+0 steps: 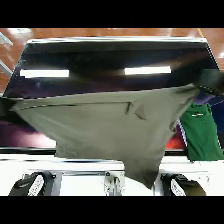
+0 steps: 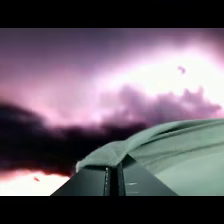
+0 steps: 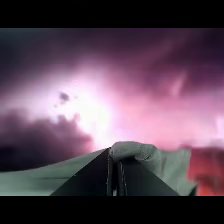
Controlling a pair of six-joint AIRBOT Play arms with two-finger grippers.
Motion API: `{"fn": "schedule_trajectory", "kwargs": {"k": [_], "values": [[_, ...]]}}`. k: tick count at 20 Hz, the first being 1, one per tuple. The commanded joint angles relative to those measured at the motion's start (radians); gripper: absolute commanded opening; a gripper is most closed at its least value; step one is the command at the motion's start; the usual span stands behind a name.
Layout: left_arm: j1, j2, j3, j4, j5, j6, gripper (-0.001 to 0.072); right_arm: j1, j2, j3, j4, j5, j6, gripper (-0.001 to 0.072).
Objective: Fold the shirts.
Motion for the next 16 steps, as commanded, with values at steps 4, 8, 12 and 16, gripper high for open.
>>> {"fn": "schedule_trajectory", "kwargs": {"k": [4,8,12,16], "values": [[0.000,-0.372,-0.132,-0.080,0.354,0.004,0.0041,0.148,-0.396,-0.103,0.059,-0.575,-0.015,0.0065],[-0.002,-0.598,-0.106,-0.255,0.576,0.096,0.0041,0.193,-0.529,-0.104,0.060,-0.838,-0.015,0.0066],[-0.024,-0.735,-0.060,-0.294,0.705,0.200,0.0041,0.192,-0.616,-0.104,0.056,-1.000,-0.015,0.0066],[-0.068,-0.801,-0.043,-0.293,0.835,0.248,0.0041,0.192,-0.690,-0.104,0.056,-1.147,-0.015,0.0065]]}}
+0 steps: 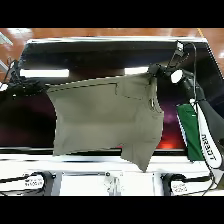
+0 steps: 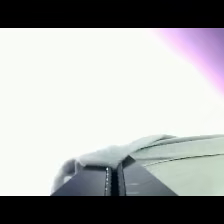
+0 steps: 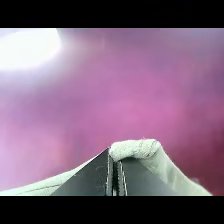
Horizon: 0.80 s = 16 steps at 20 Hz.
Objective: Fold the shirts.
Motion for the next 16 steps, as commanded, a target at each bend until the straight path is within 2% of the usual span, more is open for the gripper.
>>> {"fn": "schedule_trajectory", "kwargs": {"k": [1,4,7,10,16], "values": [[-0.039,-0.068,0.013,-0.017,0.147,0.048,0.0041,0.003,-0.072,0.000,-0.002,-0.164,0.000,0.0066],[-0.082,-0.109,0.012,-0.016,0.154,0.048,0.0041,0.003,-0.118,0.000,-0.002,-0.149,0.000,0.0065],[-0.094,-0.146,0.012,-0.015,0.151,0.048,0.0041,0.002,-0.148,0.000,-0.006,-0.038,0.000,0.0065],[-0.083,-0.135,0.013,-0.015,0.126,0.048,0.0041,-0.003,-0.132,0.000,-0.093,0.088,0.000,0.0066],[-0.066,-0.144,0.018,0.013,-0.234,0.022,0.0040,-0.010,-0.082,0.000,-0.126,0.603,0.013,0.0065]]}}
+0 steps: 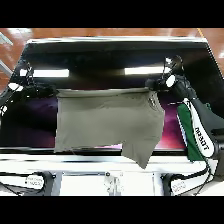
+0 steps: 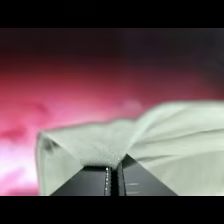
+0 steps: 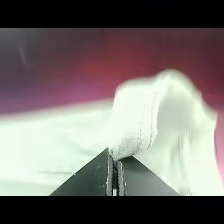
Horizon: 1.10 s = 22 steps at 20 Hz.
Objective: Fold the shirts.
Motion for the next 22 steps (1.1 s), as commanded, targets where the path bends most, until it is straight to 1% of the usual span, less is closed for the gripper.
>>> {"fn": "schedule_trajectory", "kwargs": {"k": [1,3,4,5,8,12,15,17,18,19,20,21,22], "values": [[0.003,-0.011,0.000,0.080,-0.228,-0.085,0.0040,0.000,0.006,-0.004,-0.026,0.316,0.019,0.0065],[0.003,-0.015,0.000,0.229,-0.269,-0.232,0.0040,-0.001,-0.004,-0.020,-0.029,0.350,0.050,0.0065],[0.003,-0.016,0.000,0.277,-0.285,-0.272,0.0040,-0.001,-0.006,-0.029,-0.030,0.347,0.050,0.0065],[0.003,-0.016,0.000,0.303,-0.299,-0.289,0.0040,-0.001,-0.008,-0.037,-0.031,0.338,0.055,0.0065],[0.003,-0.016,0.000,0.306,-0.321,-0.290,0.0040,-0.001,-0.008,-0.042,-0.052,0.309,0.078,0.0065],[0.027,-0.016,0.001,0.306,-0.342,-0.290,0.0040,-0.001,-0.008,-0.042,-0.183,0.305,0.116,0.0066],[0.018,-0.034,0.000,0.302,-0.350,-0.291,0.0040,-0.001,-0.008,-0.042,-0.183,0.266,0.117,0.0066],[0.001,-0.056,0.000,0.301,-0.354,-0.295,0.0041,-0.001,-0.008,-0.042,-0.182,0.256,0.137,0.0066],[-0.006,-0.066,0.000,0.301,-0.356,-0.306,0.0042,-0.001,-0.008,-0.042,-0.178,0.259,0.143,0.0101],[-0.008,-0.072,0.001,0.301,-0.362,-0.313,0.0098,-0.001,-0.008,-0.042,-0.174,0.268,0.143,0.0277],[-0.007,-0.071,0.001,0.302,-0.378,-0.313,0.0305,-0.001,-0.006,-0.042,-0.162,0.281,0.137,0.0513],[0.002,-0.068,0.006,0.302,-0.408,-0.313,0.0505,-0.001,0.000,-0.034,-0.164,0.333,0.095,0.0580],[0.019,-0.065,0.021,0.305,-0.461,-0.313,0.0555,-0.001,0.012,-0.023,-0.194,0.398,0.040,0.0580]]}}
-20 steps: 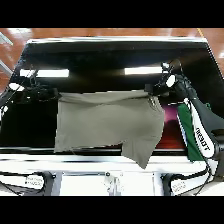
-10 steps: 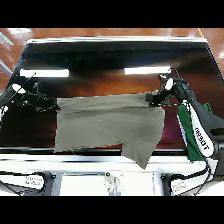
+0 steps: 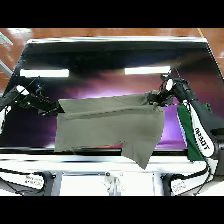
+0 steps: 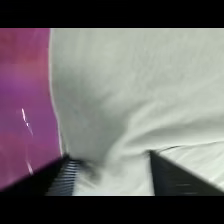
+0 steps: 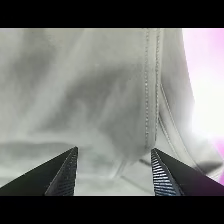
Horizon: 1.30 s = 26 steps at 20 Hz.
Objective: Fold the shirts.
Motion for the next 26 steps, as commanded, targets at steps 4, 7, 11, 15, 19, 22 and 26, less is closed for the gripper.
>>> {"fn": "schedule_trajectory", "kwargs": {"k": [4,7,11,15,19,22,26], "values": [[0.155,0.077,0.036,0.009,-0.260,0.030,0.0554,-0.056,0.127,0.026,-0.260,0.427,-0.124,0.0577],[0.301,0.182,-0.095,0.022,-0.391,0.077,0.0594,-0.224,0.227,-0.036,-0.058,0.495,-0.148,0.0577],[0.475,0.332,-0.461,0.021,-0.318,0.150,0.0669,-0.364,0.333,-0.240,0.167,0.406,-0.221,0.0578],[0.521,0.371,-0.632,0.015,-0.246,0.171,0.0668,-0.365,0.341,-0.341,0.198,0.325,-0.249,0.0578],[0.468,0.370,-0.678,-0.008,-0.193,0.164,0.0667,-0.365,0.341,-0.356,0.246,0.242,-0.249,0.0578],[0.410,0.368,-0.681,-0.095,-0.139,0.159,0.0666,-0.365,0.341,-0.356,0.246,0.235,-0.249,0.0577],[0.324,0.352,-0.681,-0.118,-0.118,0.140,0.0656,-0.365,0.341,-0.356,0.246,0.235,-0.249,0.0577]]}}
